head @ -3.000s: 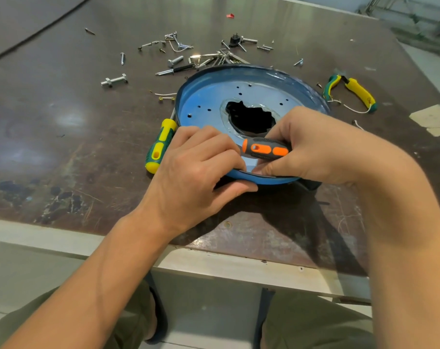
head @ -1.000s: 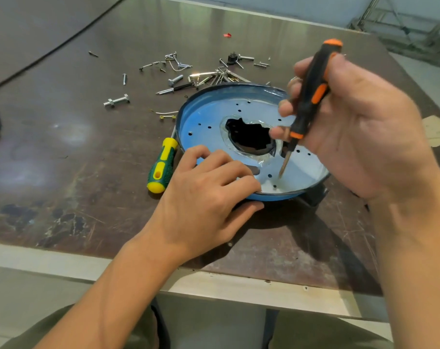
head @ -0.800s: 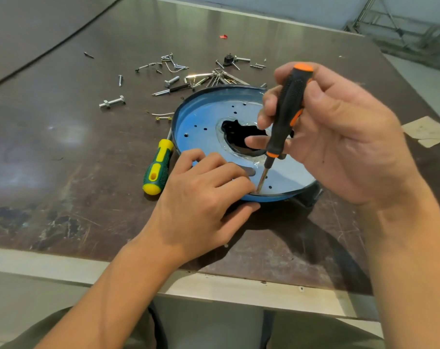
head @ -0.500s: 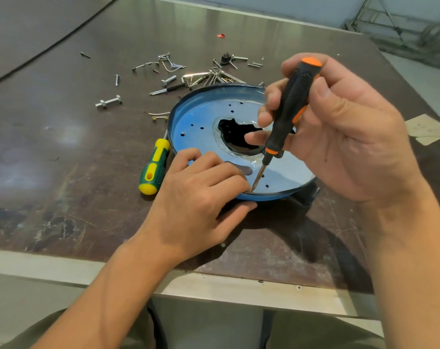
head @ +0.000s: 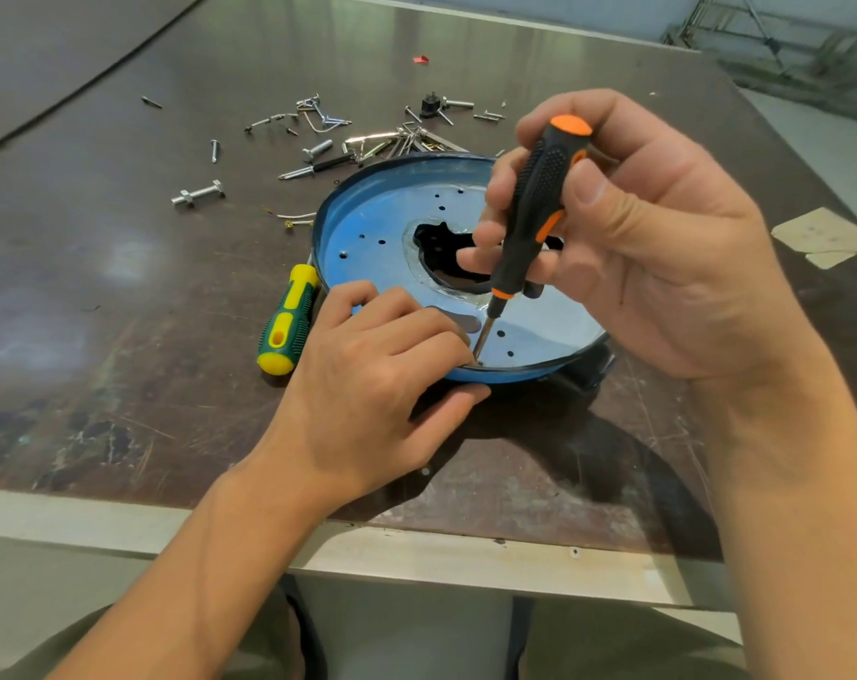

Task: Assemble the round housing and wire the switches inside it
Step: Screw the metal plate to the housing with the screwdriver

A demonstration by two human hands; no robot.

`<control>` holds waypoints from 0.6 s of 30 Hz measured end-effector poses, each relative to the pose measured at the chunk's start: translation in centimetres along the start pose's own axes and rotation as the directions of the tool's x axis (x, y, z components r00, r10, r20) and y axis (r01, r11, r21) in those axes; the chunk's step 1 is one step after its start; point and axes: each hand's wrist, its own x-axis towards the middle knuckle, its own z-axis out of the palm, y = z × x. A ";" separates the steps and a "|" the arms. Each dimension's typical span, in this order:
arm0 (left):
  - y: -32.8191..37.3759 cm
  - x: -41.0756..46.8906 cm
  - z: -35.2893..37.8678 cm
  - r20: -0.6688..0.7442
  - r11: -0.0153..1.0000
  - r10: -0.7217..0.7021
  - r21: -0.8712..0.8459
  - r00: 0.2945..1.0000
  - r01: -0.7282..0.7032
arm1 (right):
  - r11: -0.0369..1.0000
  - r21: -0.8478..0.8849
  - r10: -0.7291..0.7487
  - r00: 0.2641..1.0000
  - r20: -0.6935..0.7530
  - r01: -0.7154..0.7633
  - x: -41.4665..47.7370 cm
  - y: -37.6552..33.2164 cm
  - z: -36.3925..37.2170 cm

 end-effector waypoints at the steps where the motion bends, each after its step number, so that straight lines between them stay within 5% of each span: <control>1: 0.0 0.0 0.0 -0.001 1.000 0.000 -0.002 1.000 0.000 | 1.000 -0.006 -0.009 1.000 -0.006 0.009 0.0 -0.1 0.0; 18: 0.0 0.0 -0.2 0.011 1.000 0.001 -0.003 1.000 -0.001 | 1.000 -0.004 0.008 1.000 0.013 -0.008 -0.2 -0.4 -0.3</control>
